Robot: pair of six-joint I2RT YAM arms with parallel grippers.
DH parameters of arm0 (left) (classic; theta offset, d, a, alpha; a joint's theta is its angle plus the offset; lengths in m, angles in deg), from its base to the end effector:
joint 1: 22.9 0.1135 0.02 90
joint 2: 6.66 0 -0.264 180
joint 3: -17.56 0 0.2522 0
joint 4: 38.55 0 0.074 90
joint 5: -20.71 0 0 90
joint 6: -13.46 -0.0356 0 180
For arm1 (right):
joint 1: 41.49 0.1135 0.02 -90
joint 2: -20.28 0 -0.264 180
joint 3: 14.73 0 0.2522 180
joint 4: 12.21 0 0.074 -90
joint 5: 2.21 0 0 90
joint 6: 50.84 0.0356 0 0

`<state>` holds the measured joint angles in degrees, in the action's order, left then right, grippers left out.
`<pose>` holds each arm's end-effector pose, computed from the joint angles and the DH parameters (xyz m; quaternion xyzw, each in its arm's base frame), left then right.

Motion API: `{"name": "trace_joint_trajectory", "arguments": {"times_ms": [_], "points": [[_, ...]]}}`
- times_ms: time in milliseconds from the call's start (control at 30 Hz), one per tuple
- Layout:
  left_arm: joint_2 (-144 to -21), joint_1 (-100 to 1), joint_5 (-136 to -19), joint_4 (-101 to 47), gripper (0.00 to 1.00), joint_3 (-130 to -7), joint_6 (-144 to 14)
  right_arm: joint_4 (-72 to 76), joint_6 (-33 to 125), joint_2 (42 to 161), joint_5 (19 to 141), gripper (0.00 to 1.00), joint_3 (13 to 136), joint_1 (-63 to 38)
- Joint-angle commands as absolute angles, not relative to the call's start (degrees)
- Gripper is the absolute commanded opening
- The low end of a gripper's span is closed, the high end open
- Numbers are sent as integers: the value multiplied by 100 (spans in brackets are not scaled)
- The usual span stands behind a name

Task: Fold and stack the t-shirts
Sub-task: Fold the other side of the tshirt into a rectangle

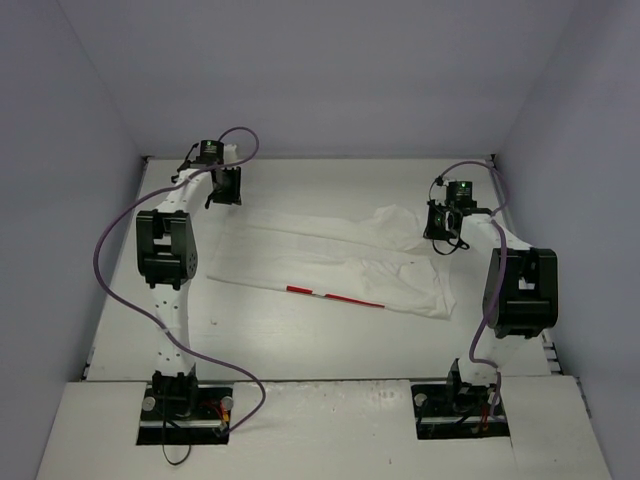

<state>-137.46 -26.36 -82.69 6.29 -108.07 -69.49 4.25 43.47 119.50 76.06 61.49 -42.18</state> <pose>0.5121 -0.0392 0.2074 0.0106 0.9341 -0.1403 0.3281 0.3786 0.0027 0.2064 -0.0043 0.9006 0.1058 0.4215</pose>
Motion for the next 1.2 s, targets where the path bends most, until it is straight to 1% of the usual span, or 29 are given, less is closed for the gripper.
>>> {"name": "trace_joint_trajectory", "arguments": {"times_ms": [0, 100, 333, 433, 500, 533, 567, 600, 767, 900, 1100, 1167], "points": [[-13722, -2661, -8139, 753, 28, -11200, -7041, 217, 4304, 11879, 7575, 0, 6362, -4184], [-13811, -2672, -8030, 845, 30, -11283, -7048, 217, 4306, 11872, 7575, 0, 6363, -4184], [-13911, -2678, -8020, 922, 30, -11309, -7032, 217, 4293, 11890, 7565, 0, 6364, -4176], [-13893, -2695, -8029, 912, 25, -11302, -7076, 217, 4285, 11899, 7558, 0, 6389, -4052], [-13865, -2704, -8036, 904, 15, -11347, -7120, 217, 4285, 11907, 7566, 0, 6390, -4052], [-13845, -2712, -8036, 897, 11, -11363, -7142, 217, 4285, 11907, 7566, 0, 6390, -4052], [-13806, -2712, -8036, 905, 8, -11371, -7197, 217, 4285, 11907, 7566, 0, 6390, -4052], [-13780, -2712, -8036, 897, 8, -11406, -7232, 217, 4276, 11907, 7566, 0, 6390, -4052], [-13679, -2726, -7941, 896, 8, -11422, -7320, 217, 4285, 11895, 7570, 0, 6390, -4052], [-13609, -2712, -7928, 896, 16, -11352, -7330, 217, 4285, 11880, 7575, 0, 6397, -4052], [-13402, -2703, -8015, 793, 17, -11167, -7427, 217, 4267, 11833, 7580, 0, 6359, -4052], [-13316, -2698, -8090, 619, 16, -11004, -7494, 217, 4282, 11820, 7578, 0, 6358, -4052]]}}
